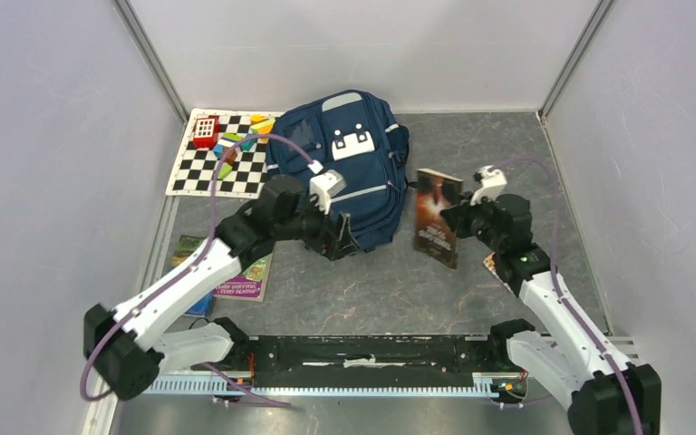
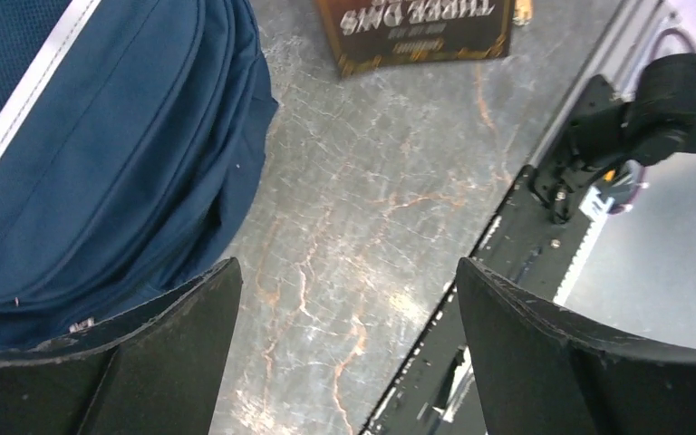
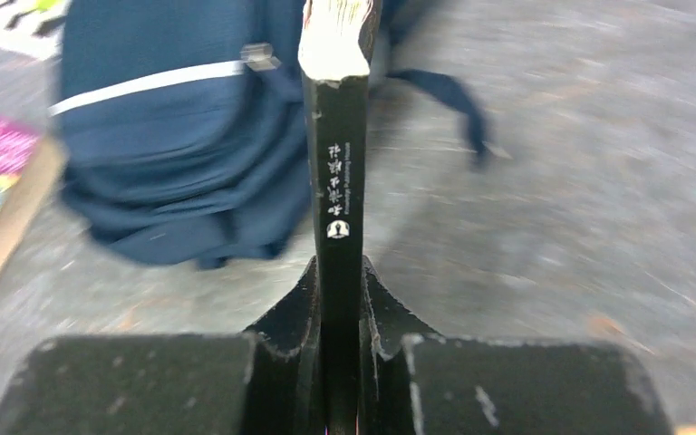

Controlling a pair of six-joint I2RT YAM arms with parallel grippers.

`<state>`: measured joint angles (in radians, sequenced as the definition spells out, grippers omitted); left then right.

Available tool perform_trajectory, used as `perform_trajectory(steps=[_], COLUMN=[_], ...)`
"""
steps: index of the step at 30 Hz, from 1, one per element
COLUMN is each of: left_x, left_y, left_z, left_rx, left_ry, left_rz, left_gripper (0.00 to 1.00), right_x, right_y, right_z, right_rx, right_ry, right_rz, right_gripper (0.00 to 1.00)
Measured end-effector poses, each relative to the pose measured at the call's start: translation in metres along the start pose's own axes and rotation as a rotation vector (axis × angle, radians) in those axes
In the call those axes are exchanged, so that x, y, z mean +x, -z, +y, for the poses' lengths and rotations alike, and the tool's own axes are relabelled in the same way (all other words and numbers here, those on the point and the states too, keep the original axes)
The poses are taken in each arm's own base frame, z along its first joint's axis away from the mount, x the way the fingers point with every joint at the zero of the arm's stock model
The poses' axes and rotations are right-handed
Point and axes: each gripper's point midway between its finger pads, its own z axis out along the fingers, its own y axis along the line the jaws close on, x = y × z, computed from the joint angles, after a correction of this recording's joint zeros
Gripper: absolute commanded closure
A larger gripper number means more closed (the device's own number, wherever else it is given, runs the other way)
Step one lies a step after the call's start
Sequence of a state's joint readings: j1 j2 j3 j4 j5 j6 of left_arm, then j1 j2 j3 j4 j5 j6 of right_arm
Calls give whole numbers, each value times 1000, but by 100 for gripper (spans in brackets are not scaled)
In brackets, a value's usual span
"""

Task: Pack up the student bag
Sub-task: Pick up the book from the center of the board, then place the book in the student bag.

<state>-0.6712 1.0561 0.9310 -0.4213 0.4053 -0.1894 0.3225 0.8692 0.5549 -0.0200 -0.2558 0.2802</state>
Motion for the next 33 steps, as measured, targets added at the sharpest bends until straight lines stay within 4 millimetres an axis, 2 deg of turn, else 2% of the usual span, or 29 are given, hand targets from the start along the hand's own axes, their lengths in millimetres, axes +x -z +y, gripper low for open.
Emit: perform_trajectory(steps=[2,4,7,12,15,19,25,33], left_x=[1,2,6,27,40,45,36,44], left_y=[-16,-35,-67,-107,-123,-134,-147,-159], left_z=[5,8,15,33,46,54,63,81], left_rx=[-24,-48,-83,-136,-187,-233,-334,-486], left_ry=[-22,-60,-97,-94,-100,-114,-173,-300], left_rz=[39,86,165,290,347,371,349,384], left_gripper=[14,22,29,31,33,35,34,34], right_x=[1,-1,-1,4,7,9,21,30], right_y=[7,15,28,38,39,40,38,38], right_z=[-41,-69,-88,-90,-88,-87,-84,-80], right_rx=[152,252,329,342,337,331,304,284], right_ry=[-48,-82,-112,-120,-123,-124,-133,-144], right_rz=[1,-9,-31,-58,-62,-68,-40,-20], right_gripper=[100,100,100,100,100,100,100,100])
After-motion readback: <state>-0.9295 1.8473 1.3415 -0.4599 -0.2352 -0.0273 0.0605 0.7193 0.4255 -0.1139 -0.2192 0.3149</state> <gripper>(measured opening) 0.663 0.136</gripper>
